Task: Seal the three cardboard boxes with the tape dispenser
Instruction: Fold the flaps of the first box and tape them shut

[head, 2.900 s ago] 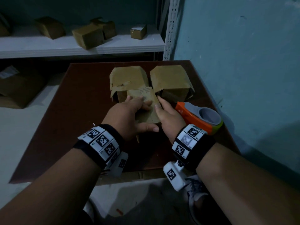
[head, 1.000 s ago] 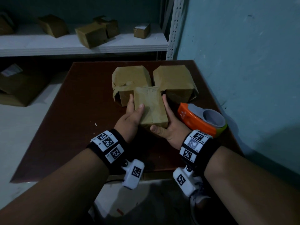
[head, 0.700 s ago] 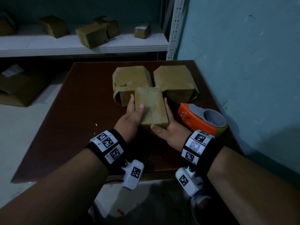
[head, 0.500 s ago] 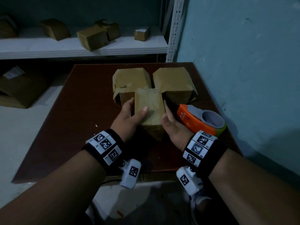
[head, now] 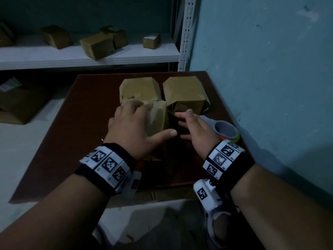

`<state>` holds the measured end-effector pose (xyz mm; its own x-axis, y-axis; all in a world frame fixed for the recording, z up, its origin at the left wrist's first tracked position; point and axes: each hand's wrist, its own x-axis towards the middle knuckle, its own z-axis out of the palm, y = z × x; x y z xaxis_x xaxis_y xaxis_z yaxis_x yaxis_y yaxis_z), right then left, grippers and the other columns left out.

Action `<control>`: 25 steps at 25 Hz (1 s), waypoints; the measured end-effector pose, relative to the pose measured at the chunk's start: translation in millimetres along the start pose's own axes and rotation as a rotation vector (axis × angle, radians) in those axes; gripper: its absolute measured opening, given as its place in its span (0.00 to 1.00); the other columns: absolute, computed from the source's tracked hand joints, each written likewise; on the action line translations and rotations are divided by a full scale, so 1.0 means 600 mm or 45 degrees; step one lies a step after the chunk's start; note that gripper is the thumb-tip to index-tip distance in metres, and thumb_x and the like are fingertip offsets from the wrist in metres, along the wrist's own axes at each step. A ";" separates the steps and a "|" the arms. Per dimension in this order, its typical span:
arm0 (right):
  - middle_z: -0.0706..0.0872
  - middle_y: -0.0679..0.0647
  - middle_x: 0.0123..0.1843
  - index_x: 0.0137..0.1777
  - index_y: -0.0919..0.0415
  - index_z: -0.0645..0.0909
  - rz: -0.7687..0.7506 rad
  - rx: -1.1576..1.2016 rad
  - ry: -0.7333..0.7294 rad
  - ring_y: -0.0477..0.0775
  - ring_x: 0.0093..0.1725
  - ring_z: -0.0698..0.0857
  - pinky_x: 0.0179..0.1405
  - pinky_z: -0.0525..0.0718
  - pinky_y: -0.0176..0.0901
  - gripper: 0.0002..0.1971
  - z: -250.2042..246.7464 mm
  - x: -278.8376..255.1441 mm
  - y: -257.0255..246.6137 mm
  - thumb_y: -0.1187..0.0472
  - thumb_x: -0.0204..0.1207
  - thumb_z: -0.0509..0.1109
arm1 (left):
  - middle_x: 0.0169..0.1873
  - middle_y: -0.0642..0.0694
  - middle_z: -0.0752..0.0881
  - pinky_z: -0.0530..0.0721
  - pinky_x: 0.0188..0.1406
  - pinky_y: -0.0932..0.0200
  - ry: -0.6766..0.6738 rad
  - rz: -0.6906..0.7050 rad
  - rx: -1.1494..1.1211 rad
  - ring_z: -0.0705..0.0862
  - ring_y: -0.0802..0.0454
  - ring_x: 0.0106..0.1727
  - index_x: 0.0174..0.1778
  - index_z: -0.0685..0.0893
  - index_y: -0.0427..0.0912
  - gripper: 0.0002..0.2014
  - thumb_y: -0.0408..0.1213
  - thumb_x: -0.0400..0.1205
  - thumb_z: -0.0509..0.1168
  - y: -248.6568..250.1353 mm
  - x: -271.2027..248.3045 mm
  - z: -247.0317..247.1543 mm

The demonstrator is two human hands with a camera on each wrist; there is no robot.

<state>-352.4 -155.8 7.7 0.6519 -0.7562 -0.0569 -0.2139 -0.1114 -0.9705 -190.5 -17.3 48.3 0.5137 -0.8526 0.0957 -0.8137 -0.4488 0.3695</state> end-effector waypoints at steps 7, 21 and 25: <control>0.86 0.40 0.69 0.69 0.38 0.83 -0.047 0.015 0.075 0.42 0.69 0.86 0.65 0.91 0.58 0.31 -0.026 0.000 -0.016 0.22 0.77 0.56 | 0.80 0.60 0.72 0.65 0.79 0.37 -0.179 0.235 0.282 0.67 0.48 0.82 0.81 0.74 0.62 0.31 0.58 0.80 0.68 0.011 0.009 -0.008; 0.81 0.35 0.74 0.87 0.41 0.70 -0.028 0.017 -0.099 0.30 0.73 0.79 0.80 0.78 0.45 0.24 -0.029 0.008 0.004 0.48 0.92 0.63 | 0.72 0.50 0.77 0.89 0.64 0.43 0.049 0.677 -0.241 0.83 0.45 0.68 0.78 0.83 0.48 0.37 0.26 0.72 0.84 -0.057 0.027 0.026; 0.79 0.48 0.82 0.88 0.40 0.68 -0.018 0.009 -0.176 0.47 0.82 0.77 0.79 0.78 0.45 0.29 -0.024 0.014 0.014 0.53 0.88 0.68 | 0.80 0.53 0.76 0.84 0.74 0.42 0.042 0.676 -0.276 0.78 0.49 0.79 0.80 0.82 0.50 0.37 0.22 0.74 0.78 -0.062 0.030 0.033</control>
<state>-359.0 -172.2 2.5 0.7487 -0.6588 -0.0742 -0.1991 -0.1166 -0.9730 -156.8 -21.2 17.9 0.0611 -0.9356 0.3477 -0.8897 0.1068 0.4438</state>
